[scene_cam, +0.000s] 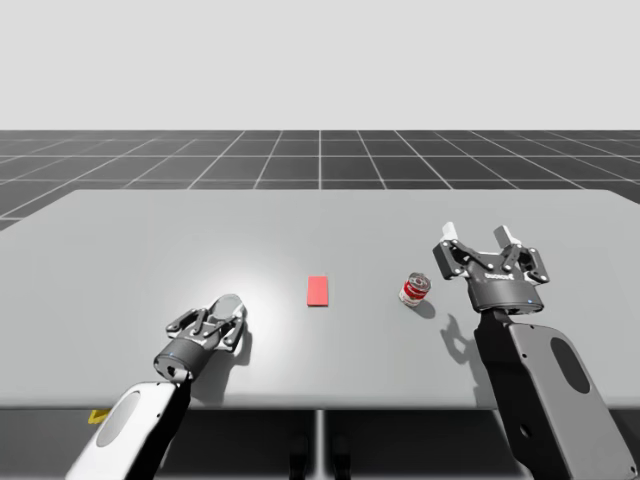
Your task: Look at the card. If it is red, pick the object on the left. If it is green, pick the object on the right.
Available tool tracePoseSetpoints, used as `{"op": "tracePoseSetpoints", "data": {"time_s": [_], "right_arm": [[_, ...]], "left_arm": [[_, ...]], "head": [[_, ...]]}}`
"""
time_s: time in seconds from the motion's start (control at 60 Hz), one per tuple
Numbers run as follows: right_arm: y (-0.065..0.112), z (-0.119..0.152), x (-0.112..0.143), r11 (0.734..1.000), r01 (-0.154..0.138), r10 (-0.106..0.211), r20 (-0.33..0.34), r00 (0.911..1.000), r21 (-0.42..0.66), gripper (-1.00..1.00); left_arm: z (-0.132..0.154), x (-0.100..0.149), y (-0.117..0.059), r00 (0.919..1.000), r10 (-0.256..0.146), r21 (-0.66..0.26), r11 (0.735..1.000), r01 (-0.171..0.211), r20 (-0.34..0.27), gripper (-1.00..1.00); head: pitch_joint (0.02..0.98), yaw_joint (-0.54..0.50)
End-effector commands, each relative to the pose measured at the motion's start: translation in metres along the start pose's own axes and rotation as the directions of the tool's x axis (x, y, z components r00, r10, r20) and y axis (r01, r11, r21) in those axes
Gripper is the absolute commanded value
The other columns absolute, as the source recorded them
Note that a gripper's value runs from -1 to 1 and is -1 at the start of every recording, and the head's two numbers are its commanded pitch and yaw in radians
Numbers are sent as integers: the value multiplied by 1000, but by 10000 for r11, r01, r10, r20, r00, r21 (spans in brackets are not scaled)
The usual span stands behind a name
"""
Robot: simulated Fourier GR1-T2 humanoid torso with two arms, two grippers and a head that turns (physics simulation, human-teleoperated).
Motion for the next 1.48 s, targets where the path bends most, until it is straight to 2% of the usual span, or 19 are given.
{"op": "tracePoseSetpoints", "data": {"time_s": [0.017,0.083,0.317,0.517,0.717,0.75,0.783,0.8,0.917,1.05,1.167,1.183,1.25,1.317,1.367,1.4,1.433,1.45,1.483], "right_arm": [[-1,0,1,10000,16,-16,23,10000,-9,-1000],[-1,0,1,10000,17,-17,28,10000,-11,-1000],[-1,0,1,10000,12,-12,18,10000,-1,-1000],[-2,0,3,9999,91,-91,20,10000,-43,-1000],[-3,1,4,9998,176,-176,2,9998,-83,-1000],[-2,1,4,9996,-75,77,78,9999,-276,-1000],[-3,1,4,9997,-46,47,26,10000,-257,-1000],[-3,1,5,9997,113,-115,-55,9999,-230,-1000],[-4,1,6,9997,109,-112,-95,9999,-229,-1000],[-5,1,6,9998,151,-153,-115,9998,-144,-1000],[-7,1,7,9997,223,-223,-124,9997,17,-1000],[-7,1,7,9997,225,-224,-116,9997,55,-1000],[-8,1,7,9995,271,-269,-135,9995,133,-1000],[-9,1,8,9992,336,-332,-196,9993,221,-1000],[-9,1,8,9990,367,-361,-219,9991,265,-1000],[-10,1,8,9987,403,-395,-267,9989,302,-1000],[-10,2,8,9986,416,-408,-276,9988,311,-1000],[-10,2,8,9986,422,-413,-281,9987,316,-1000],[-10,2,8,9985,442,-432,-292,9986,333,-1000]], "left_arm": [[0,-11,-2,9993,-144,-699,9975,120,-339,958],[0,-11,-2,9994,-146,-710,9974,122,-329,943],[2,-14,-4,9992,-265,-834,9962,239,-305,959],[4,-14,-7,9989,-361,-964,9948,331,-296,978],[10,-3,-6,9992,-391,-1028,9939,388,-8,994],[12,3,-5,9992,-388,-1032,9939,396,105,996],[13,7,-4,9990,-394,-1032,9938,411,189,995],[16,14,-3,9984,-451,-1023,9936,483,339,1000],[22,36,0,9942,-739,-952,9921,813,785,1000],[30,65,3,9836,-1198,-781,9883,1310,1345,1000],[38,96,5,9655,-1685,-529,9818,1822,1985,1000],[41,105,5,9585,-1809,-425,9799,1947,2202,1000],[44,119,5,9477,-1969,-263,9773,2100,2512,1000],[51,145,5,9230,-2227,131,9730,2303,3139,1000],[55,156,5,9102,-2285,315,9722,2321,3455,1000],[60,172,5,8940,-2305,462,9719,2308,3842,1000],[63,179,4,8842,-2350,578,9711,2317,4037,1000],[66,186,4,8746,-2388,684,9703,2319,4220,1000],[68,192,3,8654,-2445,777,9690,2345,4374,1000]], "head": [[871,384],[846,389],[615,412],[492,421],[473,412],[473,413],[472,414],[473,416],[469,416],[462,418],[459,418],[457,417],[454,416],[449,416],[448,415],[447,415],[446,414],[446,414],[446,414]]}}
